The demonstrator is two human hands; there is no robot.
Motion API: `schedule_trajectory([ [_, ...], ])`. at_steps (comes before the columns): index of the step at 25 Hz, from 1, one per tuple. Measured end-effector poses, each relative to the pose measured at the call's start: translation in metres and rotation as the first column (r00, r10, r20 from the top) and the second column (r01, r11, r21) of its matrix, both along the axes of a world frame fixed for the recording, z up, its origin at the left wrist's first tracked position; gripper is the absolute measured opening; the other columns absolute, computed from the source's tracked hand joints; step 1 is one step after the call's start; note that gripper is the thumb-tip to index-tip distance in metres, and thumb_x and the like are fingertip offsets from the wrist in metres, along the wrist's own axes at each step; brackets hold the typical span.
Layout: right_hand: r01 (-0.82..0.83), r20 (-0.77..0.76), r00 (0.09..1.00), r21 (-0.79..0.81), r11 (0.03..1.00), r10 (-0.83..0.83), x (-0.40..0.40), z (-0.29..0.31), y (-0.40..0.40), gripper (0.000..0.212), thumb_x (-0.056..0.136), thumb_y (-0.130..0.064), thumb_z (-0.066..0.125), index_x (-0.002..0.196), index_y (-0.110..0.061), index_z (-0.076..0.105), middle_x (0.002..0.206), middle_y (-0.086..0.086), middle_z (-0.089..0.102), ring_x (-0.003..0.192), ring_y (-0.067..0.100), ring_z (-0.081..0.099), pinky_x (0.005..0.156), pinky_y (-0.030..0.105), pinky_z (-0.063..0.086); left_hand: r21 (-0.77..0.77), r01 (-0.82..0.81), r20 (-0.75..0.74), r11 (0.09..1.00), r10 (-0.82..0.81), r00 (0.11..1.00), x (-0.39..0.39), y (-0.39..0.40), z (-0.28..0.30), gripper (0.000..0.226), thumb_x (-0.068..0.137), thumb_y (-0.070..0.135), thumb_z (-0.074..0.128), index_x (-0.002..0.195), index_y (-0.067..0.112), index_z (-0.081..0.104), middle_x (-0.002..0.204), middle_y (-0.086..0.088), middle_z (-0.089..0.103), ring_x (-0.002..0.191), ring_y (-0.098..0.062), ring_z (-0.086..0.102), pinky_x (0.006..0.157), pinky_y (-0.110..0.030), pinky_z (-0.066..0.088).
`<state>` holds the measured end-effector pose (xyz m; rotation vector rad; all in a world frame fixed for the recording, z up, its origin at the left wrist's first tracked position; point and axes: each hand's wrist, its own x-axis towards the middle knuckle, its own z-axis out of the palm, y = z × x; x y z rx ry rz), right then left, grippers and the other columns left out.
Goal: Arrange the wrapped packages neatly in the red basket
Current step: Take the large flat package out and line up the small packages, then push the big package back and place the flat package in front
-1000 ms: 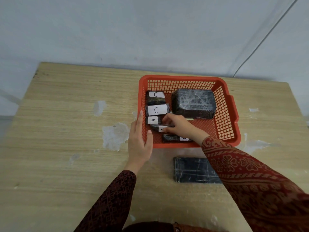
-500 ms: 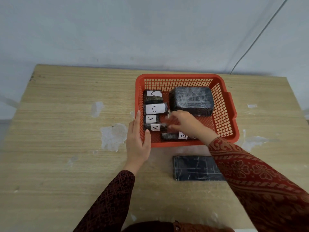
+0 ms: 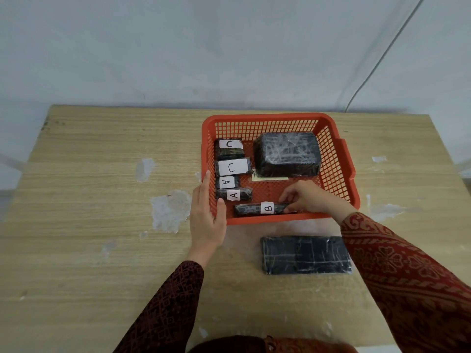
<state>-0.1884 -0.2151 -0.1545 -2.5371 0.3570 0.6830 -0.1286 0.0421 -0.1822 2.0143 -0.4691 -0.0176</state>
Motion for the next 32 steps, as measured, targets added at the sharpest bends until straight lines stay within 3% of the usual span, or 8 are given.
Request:
schedule_trajectory([
  [10, -0.026, 0.033, 0.999, 0.075, 0.997, 0.024, 0.017, -0.004, 0.031, 0.035, 0.073, -0.022, 0.079, 0.106, -0.02, 0.068, 0.093, -0.002, 0.064, 0.079, 0.009, 0.055, 0.065, 0.016, 0.043, 0.028, 0.012, -0.028, 1.0, -0.011, 1.0, 0.0, 0.001, 0.001, 0.059, 0.094, 0.029, 0.039, 0.151, 0.031, 0.021, 0.133, 0.001, 0.047, 0.12, 0.008, 0.04, 0.098, -0.007, 0.031],
  [12, -0.002, 0.007, 1.0, 0.108, 0.994, 0.002, 0.017, -0.001, 0.03, 0.039, 0.074, -0.023, 0.078, 0.111, -0.019, 0.065, 0.095, -0.002, 0.063, 0.083, 0.012, 0.058, 0.072, 0.021, 0.047, 0.059, 0.02, -0.065, 0.998, -0.016, 0.998, 0.0, 0.002, 0.004, 0.06, 0.094, 0.029, 0.042, 0.151, 0.029, 0.022, 0.134, -0.002, 0.045, 0.123, -0.004, 0.042, 0.102, -0.018, 0.035],
  [15, 0.107, 0.154, 0.979, 0.165, 0.98, -0.133, 0.014, 0.01, 0.023, 0.029, 0.081, -0.023, 0.072, 0.108, -0.018, 0.065, 0.093, -0.003, 0.065, 0.085, 0.012, 0.062, 0.076, 0.024, 0.051, 0.3, -0.079, 0.136, 0.951, 0.039, 0.99, -0.002, 0.001, 0.012, 0.051, 0.092, 0.02, 0.053, 0.141, 0.013, 0.042, 0.138, -0.015, 0.046, 0.128, -0.028, 0.04, 0.107, -0.045, 0.033],
  [20, 0.487, 0.593, 0.653, 0.147, 0.861, -0.471, -0.011, 0.019, -0.017, 0.025, 0.085, -0.015, 0.064, 0.11, -0.016, 0.061, 0.103, 0.003, 0.06, 0.094, 0.014, 0.059, 0.079, 0.009, 0.041, 0.387, -0.142, 0.299, 0.911, 0.022, 0.954, -0.002, -0.014, 0.037, 0.038, 0.088, 0.013, 0.058, 0.126, 0.011, 0.057, 0.14, -0.019, 0.047, 0.136, -0.034, 0.036, 0.112, -0.051, 0.025],
  [23, 0.495, 0.404, 0.747, 0.191, 0.848, -0.527, -0.014, 0.009, -0.036, 0.075, 0.081, -0.023, 0.071, 0.143, -0.015, 0.028, 0.14, 0.015, 0.039, 0.13, 0.026, 0.038, 0.107, 0.034, 0.031, 0.231, 0.076, 0.165, 0.97, -0.116, 0.98, 0.012, -0.049, 0.049, 0.041, 0.092, 0.012, 0.053, 0.133, 0.011, 0.05, 0.137, -0.012, 0.049, 0.132, -0.023, 0.041, 0.111, -0.036, 0.034],
  [26, 0.423, 0.3, 0.836, 0.181, 0.888, -0.459, -0.004, -0.004, -0.037, 0.106, 0.075, -0.024, 0.078, 0.15, -0.016, 0.004, 0.152, 0.02, 0.022, 0.14, 0.031, 0.023, 0.116, 0.044, 0.02, 0.226, 0.321, -0.127, 0.92, -0.299, 0.946, 0.03, -0.092, 0.044, 0.057, 0.096, 0.017, 0.05, 0.148, 0.015, 0.027, 0.15, -0.006, 0.037, 0.139, -0.018, 0.031, 0.112, -0.021, 0.023],
  [30, 0.432, 0.307, 0.832, 0.166, 0.887, -0.462, 0.005, -0.01, -0.041, 0.112, 0.07, -0.018, 0.08, 0.151, -0.018, 0.004, 0.152, 0.019, 0.025, 0.138, 0.035, 0.026, 0.115, 0.049, 0.025, 0.562, 0.425, -0.306, 0.71, -0.299, 0.904, 0.048, -0.124, 0.018, 0.081, 0.093, 0.037, 0.053, 0.153, 0.011, 0.004, 0.157, -0.013, 0.025, 0.148, -0.031, 0.005, 0.118, -0.048, 0.005],
  [32, 0.399, 0.39, 0.833, 0.069, 0.914, -0.393, 0.003, -0.007, -0.041, 0.105, 0.07, -0.016, 0.079, 0.15, -0.024, 0.012, 0.145, 0.018, 0.034, 0.132, 0.037, 0.031, 0.109, 0.05, 0.034, 0.562, 0.37, -0.307, 0.739, -0.229, 0.924, 0.048, -0.129, 0.018, 0.089, 0.087, 0.04, 0.058, 0.153, 0.009, 0.006, 0.154, -0.013, 0.032, 0.148, -0.031, 0.006, 0.117, -0.049, 0.001],
])
